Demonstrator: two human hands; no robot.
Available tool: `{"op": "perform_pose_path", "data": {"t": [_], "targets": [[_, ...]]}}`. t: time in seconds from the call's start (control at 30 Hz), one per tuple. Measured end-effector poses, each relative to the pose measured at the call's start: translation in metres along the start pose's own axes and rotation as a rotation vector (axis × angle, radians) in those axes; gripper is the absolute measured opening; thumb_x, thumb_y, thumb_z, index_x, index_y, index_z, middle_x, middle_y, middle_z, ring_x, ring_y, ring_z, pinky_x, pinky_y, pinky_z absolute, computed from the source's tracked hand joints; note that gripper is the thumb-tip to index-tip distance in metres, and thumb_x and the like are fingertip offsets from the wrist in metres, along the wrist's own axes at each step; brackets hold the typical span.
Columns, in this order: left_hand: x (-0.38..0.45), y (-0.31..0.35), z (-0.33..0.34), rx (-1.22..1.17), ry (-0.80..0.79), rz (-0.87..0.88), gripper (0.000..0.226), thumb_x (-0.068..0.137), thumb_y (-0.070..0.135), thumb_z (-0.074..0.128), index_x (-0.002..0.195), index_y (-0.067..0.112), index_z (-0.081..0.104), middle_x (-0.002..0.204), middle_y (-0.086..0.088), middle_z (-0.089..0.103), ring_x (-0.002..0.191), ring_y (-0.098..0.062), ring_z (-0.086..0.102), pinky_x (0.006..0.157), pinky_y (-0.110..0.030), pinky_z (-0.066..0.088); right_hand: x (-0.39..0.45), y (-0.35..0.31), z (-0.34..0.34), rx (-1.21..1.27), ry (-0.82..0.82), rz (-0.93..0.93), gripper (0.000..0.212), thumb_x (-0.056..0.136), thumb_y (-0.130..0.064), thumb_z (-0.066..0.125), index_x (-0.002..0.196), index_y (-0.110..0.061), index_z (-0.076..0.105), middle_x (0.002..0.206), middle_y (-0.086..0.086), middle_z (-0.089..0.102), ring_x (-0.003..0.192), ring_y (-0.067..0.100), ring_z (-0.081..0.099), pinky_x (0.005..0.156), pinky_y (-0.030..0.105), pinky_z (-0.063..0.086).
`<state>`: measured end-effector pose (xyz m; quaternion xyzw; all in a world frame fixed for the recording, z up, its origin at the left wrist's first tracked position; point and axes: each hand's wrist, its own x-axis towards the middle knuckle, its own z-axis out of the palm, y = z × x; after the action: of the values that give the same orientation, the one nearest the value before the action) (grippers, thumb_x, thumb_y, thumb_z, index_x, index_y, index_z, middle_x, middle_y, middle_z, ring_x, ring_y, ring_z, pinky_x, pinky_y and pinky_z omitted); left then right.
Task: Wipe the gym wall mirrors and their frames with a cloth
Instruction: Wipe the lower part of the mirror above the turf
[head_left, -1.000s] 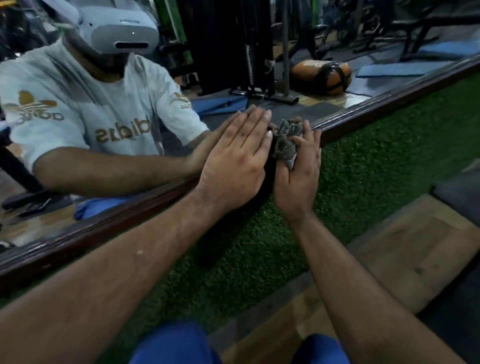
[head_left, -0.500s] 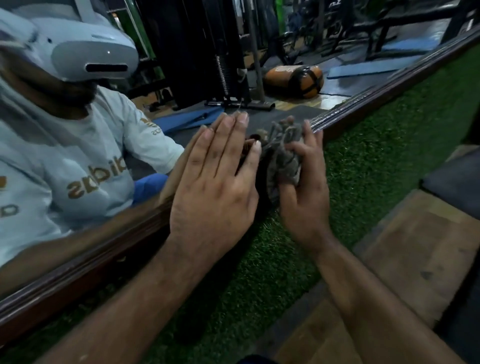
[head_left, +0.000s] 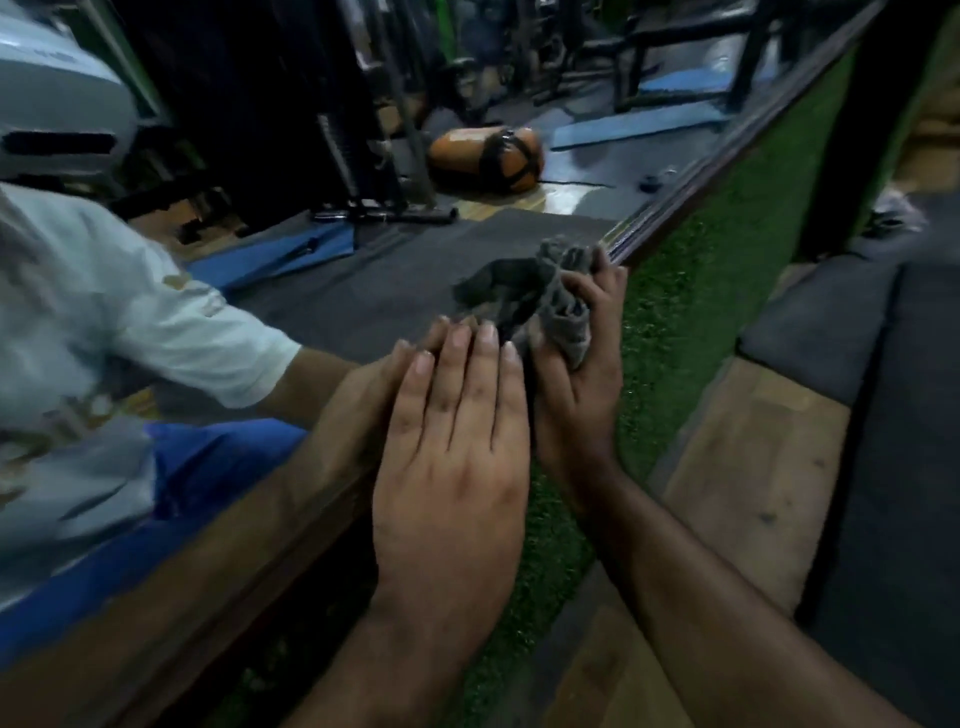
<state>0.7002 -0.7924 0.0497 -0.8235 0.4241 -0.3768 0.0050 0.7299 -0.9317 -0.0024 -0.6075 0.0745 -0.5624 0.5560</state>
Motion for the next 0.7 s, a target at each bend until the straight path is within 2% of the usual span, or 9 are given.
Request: {"op": "perform_pose_path", "data": {"t": [0.07,0.17,0.23,0.43,0.5,0.57,0.63,0.7], "targets": [[0.019,0.004,-0.002,-0.076,-0.010,-0.007,0.061,0.089,0.010,0.043,0.149,-0.004,0.042,0.157,-0.023,0.039,0.150,-0.036,0.029,0.125,-0.048,0.010,0.007,-0.006,0.005,-0.020,0.030,0.004,0.036,0.094,-0.032,0.057,0.129,-0.038,0.050,0.165,0.005,0.030,0.161,0.026,0.010,0.128,0.057,0.017],[0.048,0.008,-0.003,-0.122,-0.037,-0.001,0.061,0.090,0.008,0.038,0.150,-0.005,0.039,0.158,-0.024,0.037,0.151,-0.036,0.027,0.126,-0.046,0.009,0.034,0.006,-0.006,-0.068,0.071,-0.001,0.034,0.094,-0.028,0.057,0.128,-0.027,0.053,0.163,0.020,0.035,0.159,0.034,0.016,0.125,0.063,0.020],[0.060,0.012,0.004,-0.108,-0.049,0.002,0.061,0.091,0.008,0.036,0.150,-0.006,0.039,0.158,-0.024,0.036,0.151,-0.037,0.026,0.127,-0.046,0.006,0.052,0.018,-0.014,-0.073,0.088,0.015,0.033,0.096,-0.029,0.057,0.128,-0.027,0.054,0.164,0.021,0.034,0.160,0.034,0.015,0.124,0.063,0.021],[0.074,0.031,0.040,0.027,0.024,0.013,0.056,0.095,0.009,0.038,0.148,-0.007,0.041,0.158,-0.026,0.034,0.151,-0.042,0.024,0.126,-0.051,0.010,0.056,0.050,-0.028,-0.074,-0.069,-0.171,0.036,0.096,-0.019,0.059,0.131,-0.011,0.056,0.164,0.013,0.032,0.160,0.032,0.013,0.125,0.064,0.018],[0.077,0.035,0.047,0.073,0.028,0.000,0.056,0.096,0.010,0.041,0.149,-0.006,0.040,0.159,-0.025,0.033,0.152,-0.040,0.023,0.126,-0.050,0.010,0.056,0.061,-0.035,-0.097,-0.117,-0.245,0.035,0.095,-0.012,0.062,0.128,-0.002,0.059,0.163,0.016,0.034,0.159,0.034,0.015,0.124,0.065,0.019],[0.076,0.038,0.050,0.107,0.024,-0.014,0.056,0.097,0.012,0.044,0.150,-0.004,0.040,0.161,-0.024,0.030,0.153,-0.038,0.021,0.126,-0.049,0.011,0.068,0.072,-0.043,-0.122,-0.126,-0.299,0.035,0.096,-0.017,0.060,0.128,-0.003,0.059,0.162,0.022,0.035,0.159,0.036,0.017,0.123,0.066,0.020],[0.075,0.041,0.052,0.111,0.019,0.001,0.052,0.097,0.013,0.049,0.147,-0.001,0.047,0.159,-0.023,0.034,0.152,-0.037,0.025,0.126,-0.050,0.015,0.090,0.077,-0.050,-0.095,-0.062,-0.255,0.036,0.098,-0.026,0.054,0.130,-0.010,0.056,0.163,0.021,0.035,0.159,0.032,0.017,0.123,0.065,0.020],[0.080,0.046,0.052,0.051,0.042,0.021,0.046,0.097,0.011,0.051,0.142,0.001,0.055,0.155,-0.021,0.043,0.149,-0.034,0.034,0.123,-0.051,0.024,0.104,0.071,-0.052,-0.043,-0.006,-0.105,0.037,0.098,-0.029,0.052,0.130,-0.011,0.058,0.165,0.014,0.034,0.160,0.028,0.013,0.125,0.062,0.019]]}}
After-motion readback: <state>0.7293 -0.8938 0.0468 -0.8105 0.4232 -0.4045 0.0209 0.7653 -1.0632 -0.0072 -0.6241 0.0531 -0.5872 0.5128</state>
